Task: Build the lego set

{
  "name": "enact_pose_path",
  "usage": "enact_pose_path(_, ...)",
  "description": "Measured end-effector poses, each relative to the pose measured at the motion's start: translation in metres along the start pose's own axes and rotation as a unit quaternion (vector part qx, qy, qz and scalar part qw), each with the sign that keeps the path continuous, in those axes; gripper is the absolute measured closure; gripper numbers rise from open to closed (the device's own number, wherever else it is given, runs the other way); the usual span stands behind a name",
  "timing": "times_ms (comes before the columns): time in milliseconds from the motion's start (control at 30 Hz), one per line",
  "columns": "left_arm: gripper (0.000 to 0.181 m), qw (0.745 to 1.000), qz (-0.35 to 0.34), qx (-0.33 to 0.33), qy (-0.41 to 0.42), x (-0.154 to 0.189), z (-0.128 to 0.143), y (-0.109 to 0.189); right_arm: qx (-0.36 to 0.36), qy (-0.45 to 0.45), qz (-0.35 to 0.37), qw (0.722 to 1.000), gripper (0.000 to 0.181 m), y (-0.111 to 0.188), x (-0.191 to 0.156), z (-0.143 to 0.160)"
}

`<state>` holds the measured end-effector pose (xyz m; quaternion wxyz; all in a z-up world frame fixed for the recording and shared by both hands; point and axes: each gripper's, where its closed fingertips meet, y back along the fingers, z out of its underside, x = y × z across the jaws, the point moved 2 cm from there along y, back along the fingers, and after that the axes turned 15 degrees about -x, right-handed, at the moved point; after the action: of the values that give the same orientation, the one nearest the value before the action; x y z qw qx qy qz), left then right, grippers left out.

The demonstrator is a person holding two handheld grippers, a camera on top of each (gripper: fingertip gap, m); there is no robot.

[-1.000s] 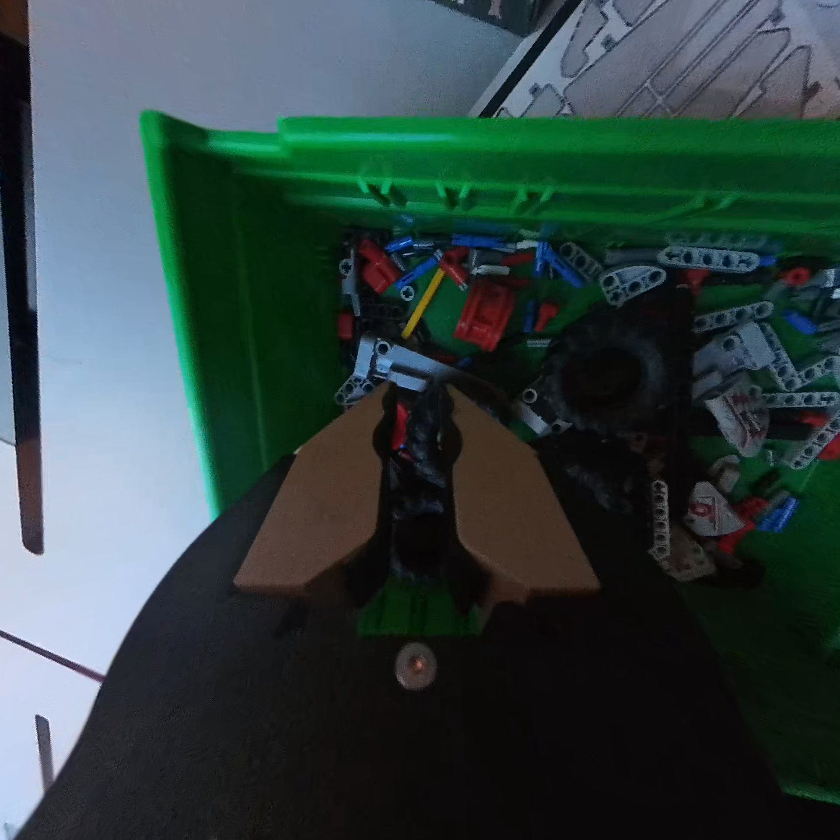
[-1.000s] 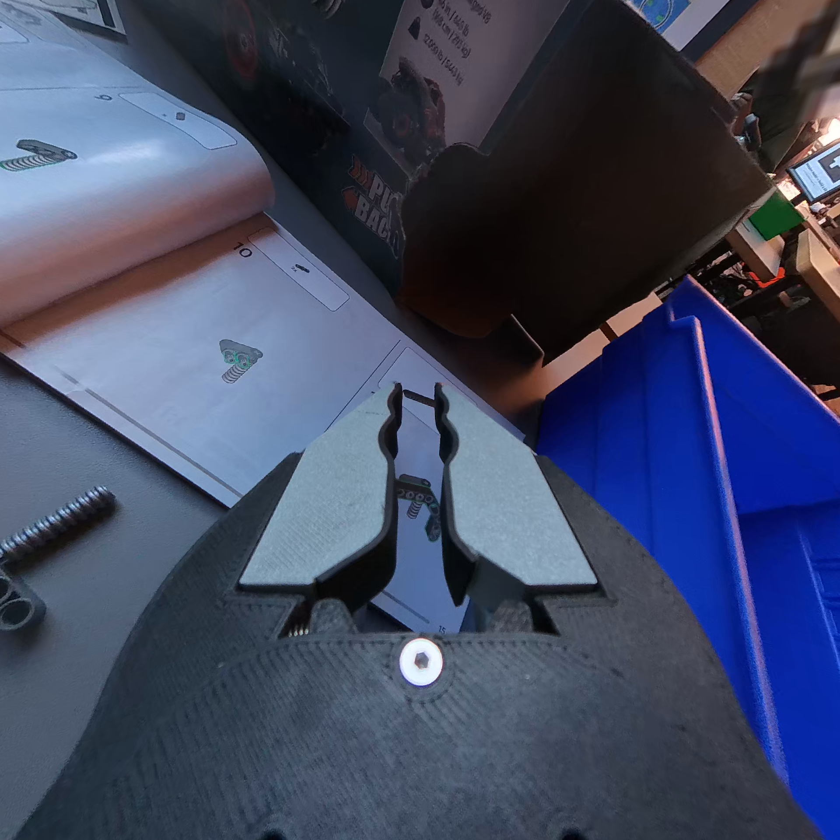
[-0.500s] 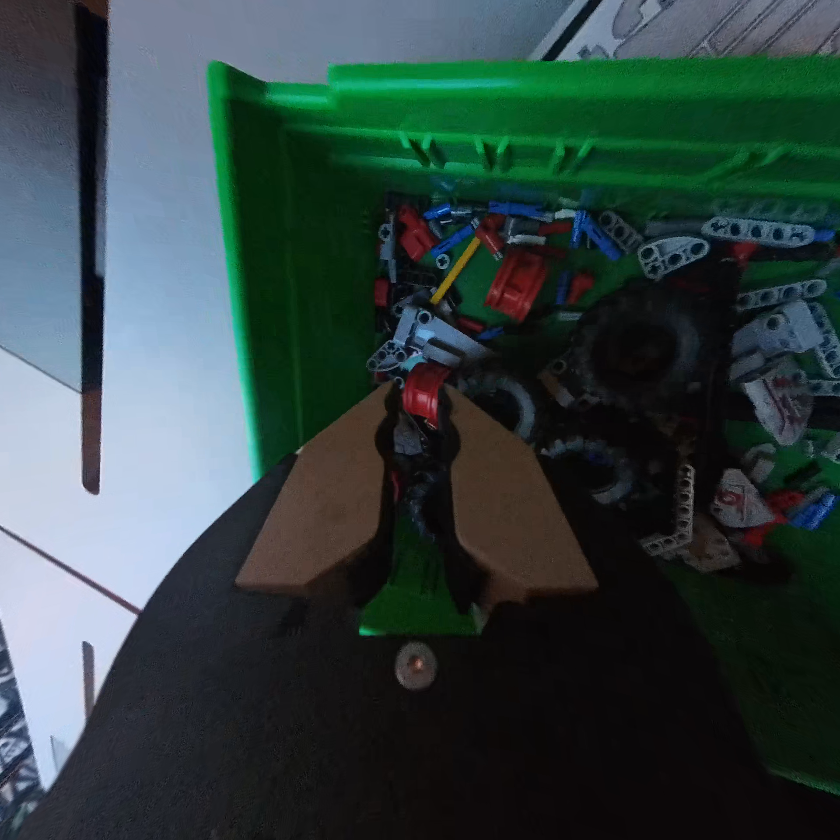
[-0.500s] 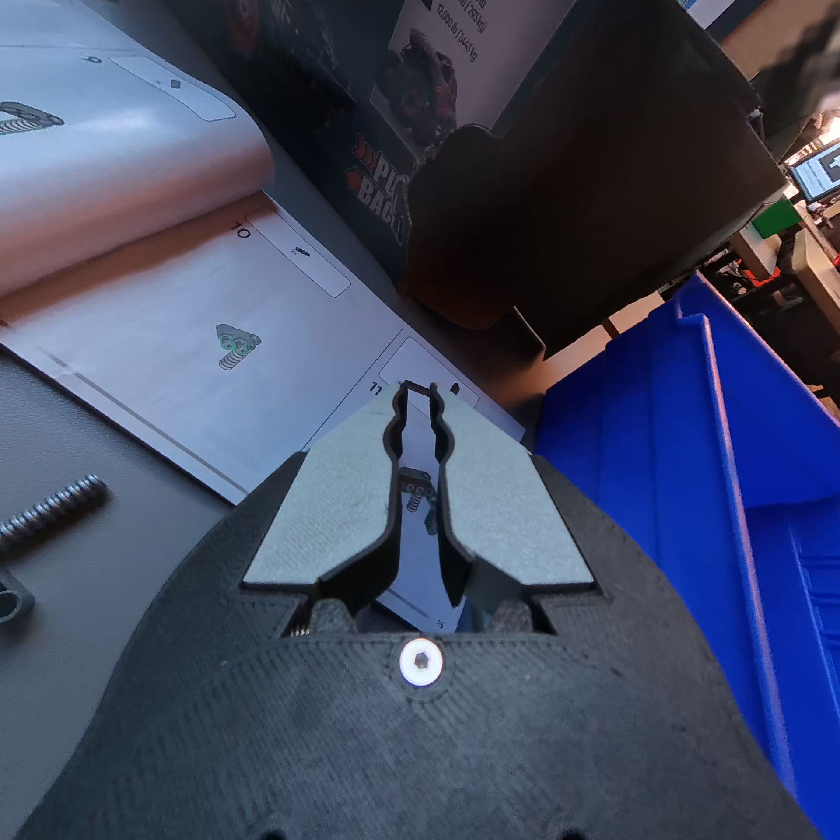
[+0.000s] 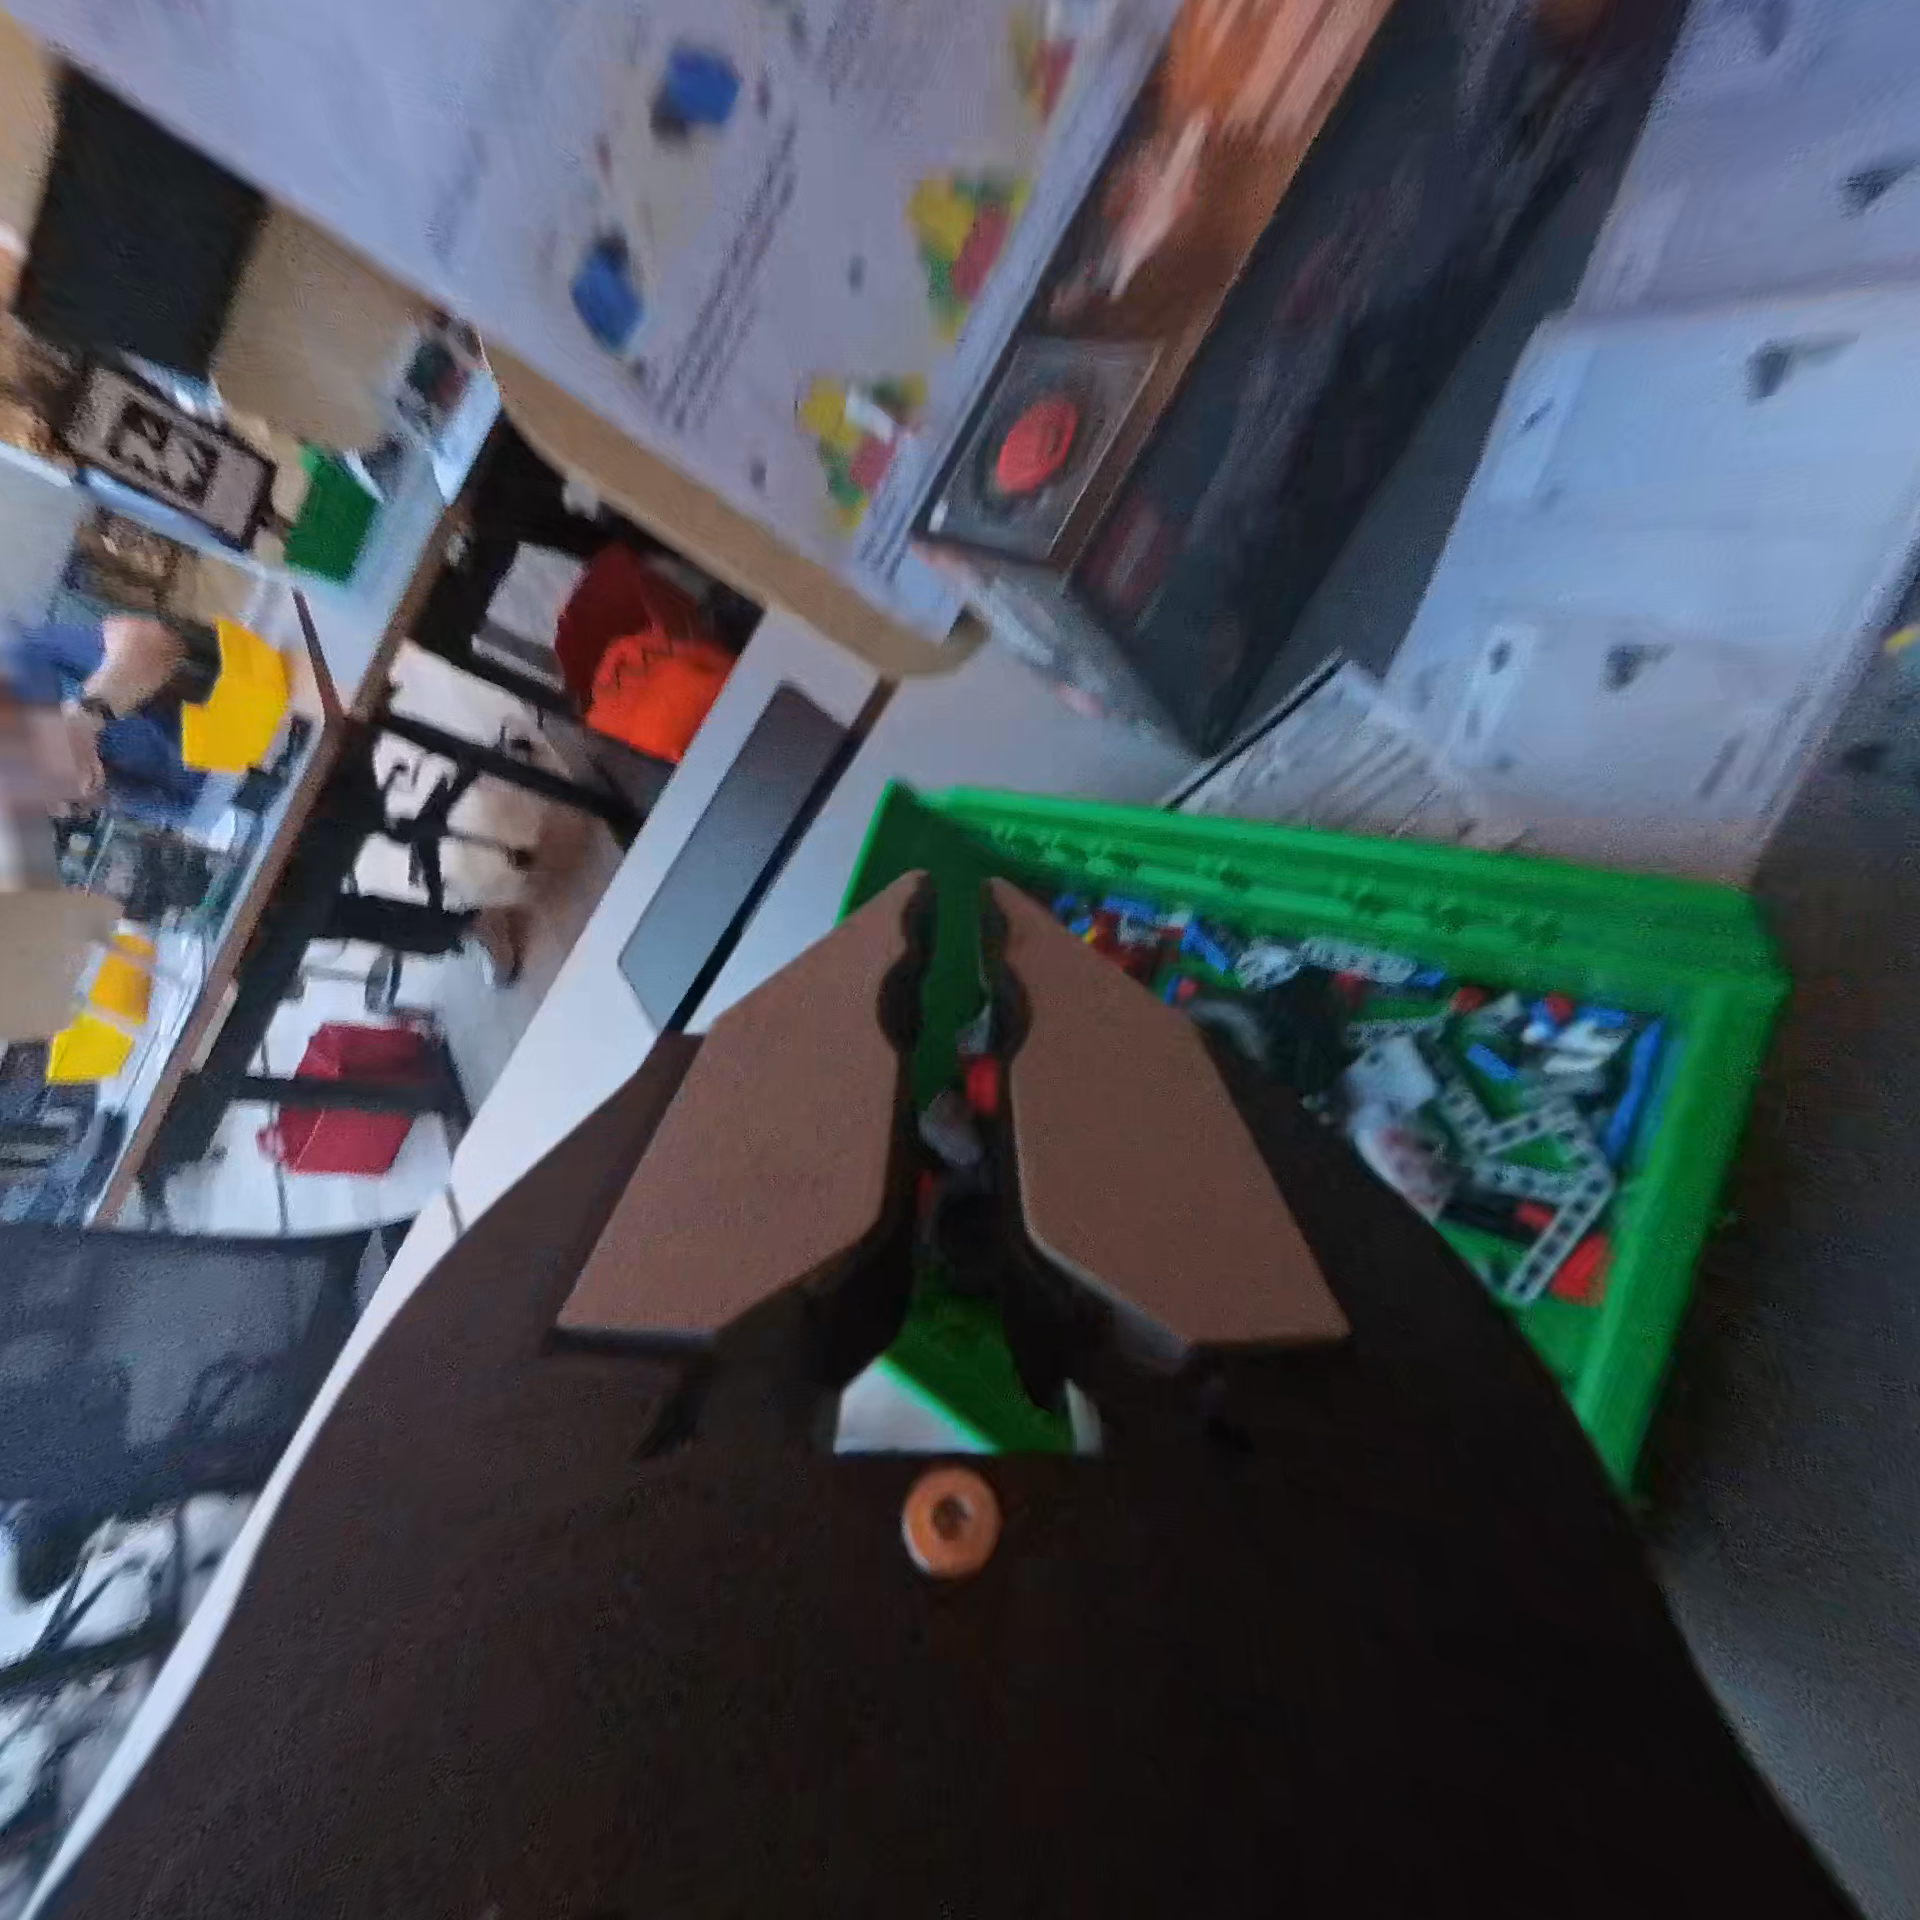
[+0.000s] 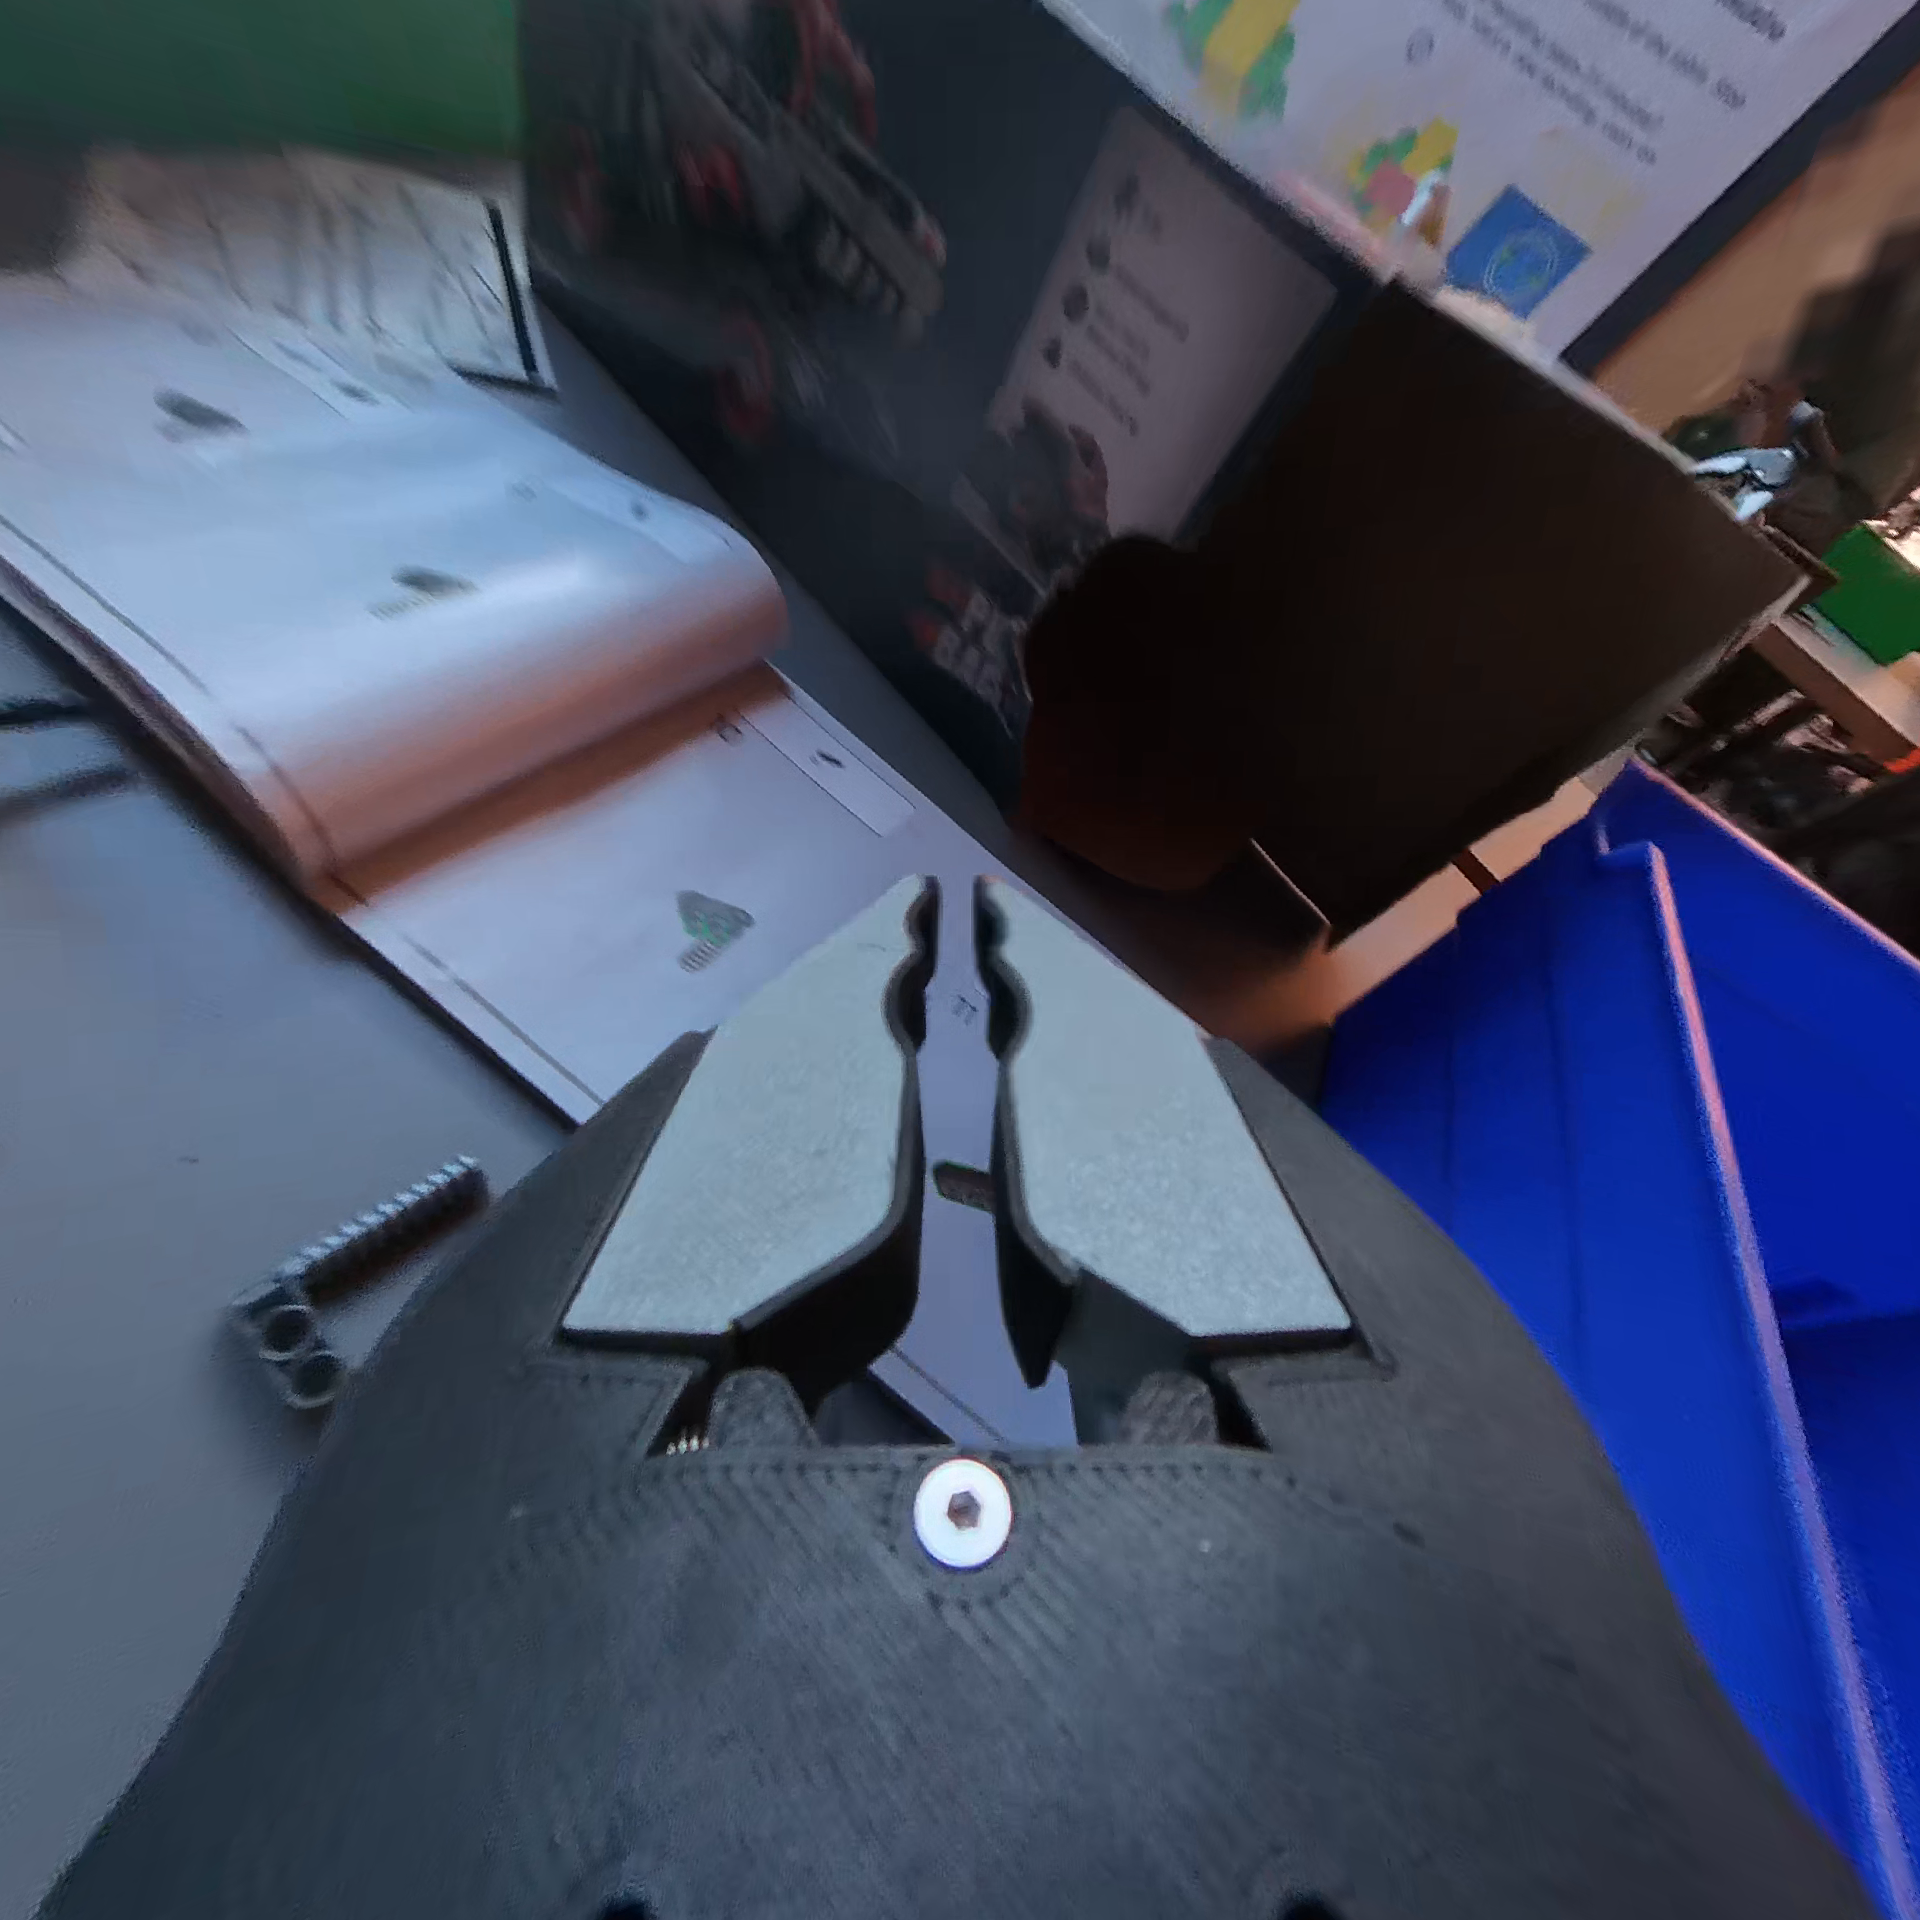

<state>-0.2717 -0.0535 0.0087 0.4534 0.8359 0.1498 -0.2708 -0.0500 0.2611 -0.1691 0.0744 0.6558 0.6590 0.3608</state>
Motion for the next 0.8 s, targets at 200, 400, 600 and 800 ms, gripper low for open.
enact_pose_path(200, 0.166, 0.98, 0.057, 0.184, 0.053, 0.094, -0.076, 0.025, 0.018, -0.017, -0.003, 1.0, 0.181, 0.007, -0.002, -0.008)
enact_pose_path(400, 0.163, 0.996, -0.048, -0.021, 0.079, 0.068, -0.027, -0.055, 0.031, -0.042, -0.015, 0.999, 0.181, 0.016, -0.007, -0.013)
enact_pose_path(600, 0.172, 0.965, 0.17, -0.138, 0.142, 0.062, 0.027, -0.124, 0.042, -0.057, -0.019, 0.997, 0.181, 0.019, -0.005, -0.012)
enact_pose_path(800, 0.174, 0.962, 0.173, -0.202, 0.065, 0.056, 0.034, -0.178, 0.011, -0.056, -0.018, 0.998, 0.181, 0.006, -0.005, -0.004)
